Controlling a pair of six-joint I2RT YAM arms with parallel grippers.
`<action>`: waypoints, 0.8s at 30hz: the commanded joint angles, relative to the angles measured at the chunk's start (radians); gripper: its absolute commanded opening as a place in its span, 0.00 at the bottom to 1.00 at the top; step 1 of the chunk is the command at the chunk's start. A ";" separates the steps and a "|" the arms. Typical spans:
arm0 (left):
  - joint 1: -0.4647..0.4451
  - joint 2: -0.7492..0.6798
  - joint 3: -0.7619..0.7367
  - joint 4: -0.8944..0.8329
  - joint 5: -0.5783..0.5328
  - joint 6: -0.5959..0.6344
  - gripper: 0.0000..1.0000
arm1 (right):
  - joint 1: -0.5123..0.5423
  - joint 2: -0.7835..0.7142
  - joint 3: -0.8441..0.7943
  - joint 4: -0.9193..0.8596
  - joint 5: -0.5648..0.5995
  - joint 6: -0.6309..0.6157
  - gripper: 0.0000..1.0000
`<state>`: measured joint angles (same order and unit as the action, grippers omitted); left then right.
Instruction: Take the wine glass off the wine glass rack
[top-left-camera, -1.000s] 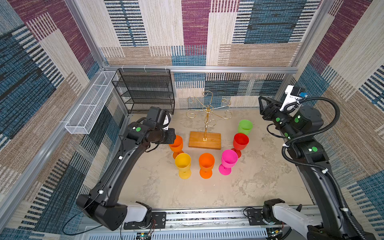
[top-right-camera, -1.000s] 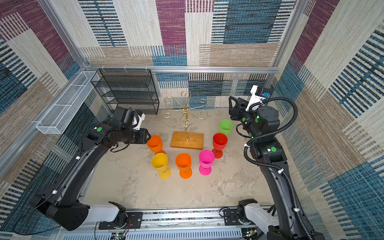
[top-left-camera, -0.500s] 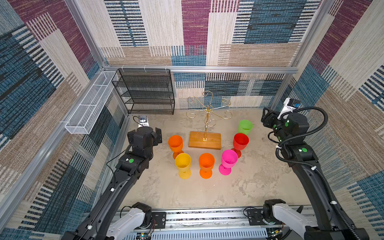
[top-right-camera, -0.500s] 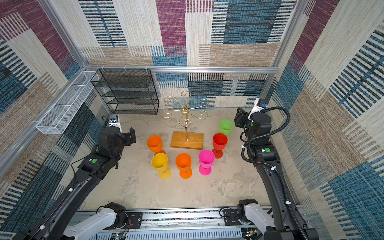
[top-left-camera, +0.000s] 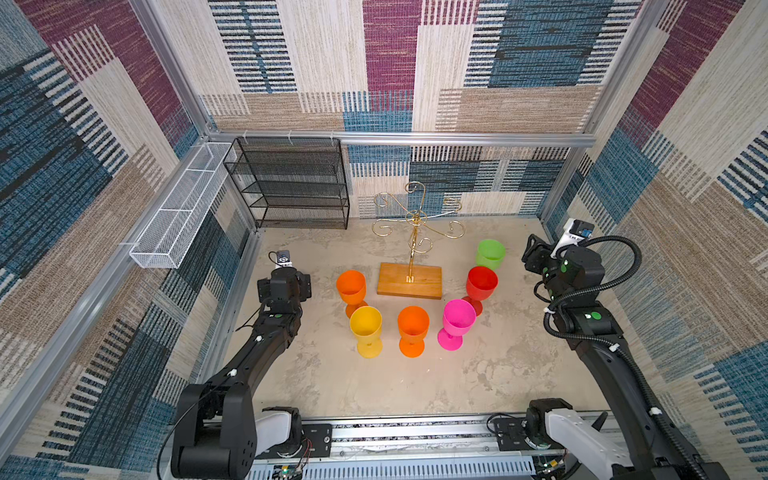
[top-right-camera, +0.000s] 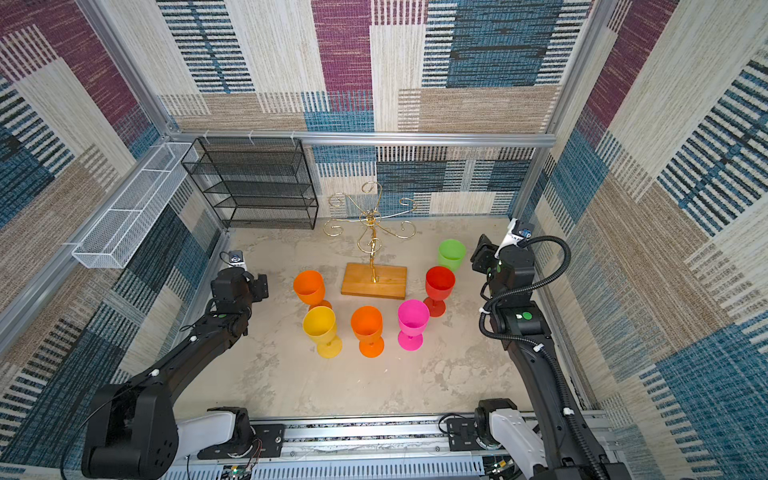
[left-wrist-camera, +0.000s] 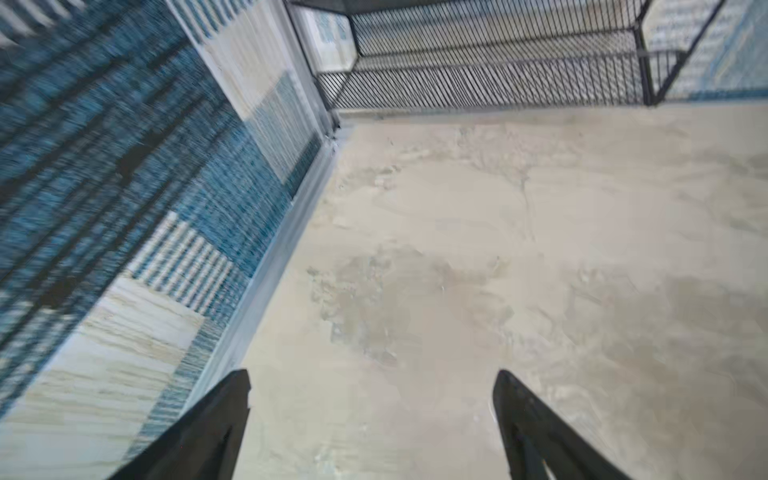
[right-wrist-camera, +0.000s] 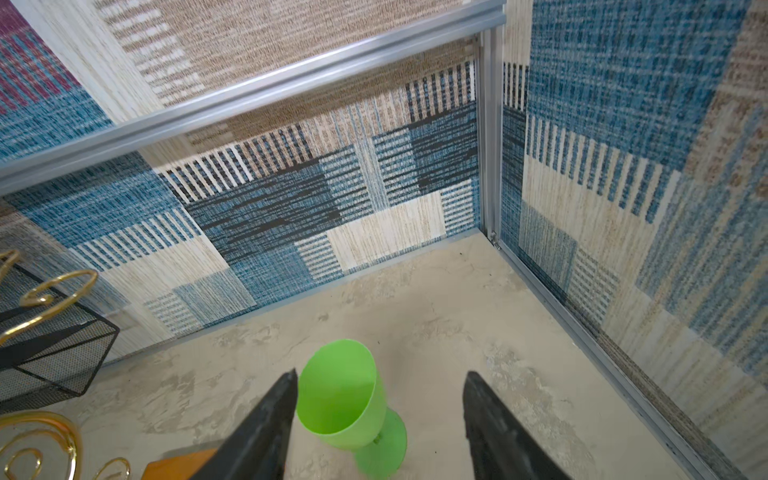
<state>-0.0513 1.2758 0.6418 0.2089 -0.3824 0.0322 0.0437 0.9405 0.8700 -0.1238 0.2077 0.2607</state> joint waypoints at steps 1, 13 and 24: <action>0.007 0.045 -0.025 0.120 0.098 -0.058 0.94 | -0.002 -0.001 -0.042 0.092 0.030 -0.011 0.65; 0.071 0.254 -0.228 0.626 0.221 -0.074 0.99 | -0.005 -0.040 -0.390 0.486 0.164 -0.029 0.71; 0.071 0.260 -0.223 0.615 0.226 -0.074 0.99 | -0.005 0.180 -0.642 0.975 0.235 -0.124 0.70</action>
<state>0.0193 1.5326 0.4187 0.7761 -0.1738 -0.0338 0.0380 1.0763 0.2581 0.5892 0.4103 0.1917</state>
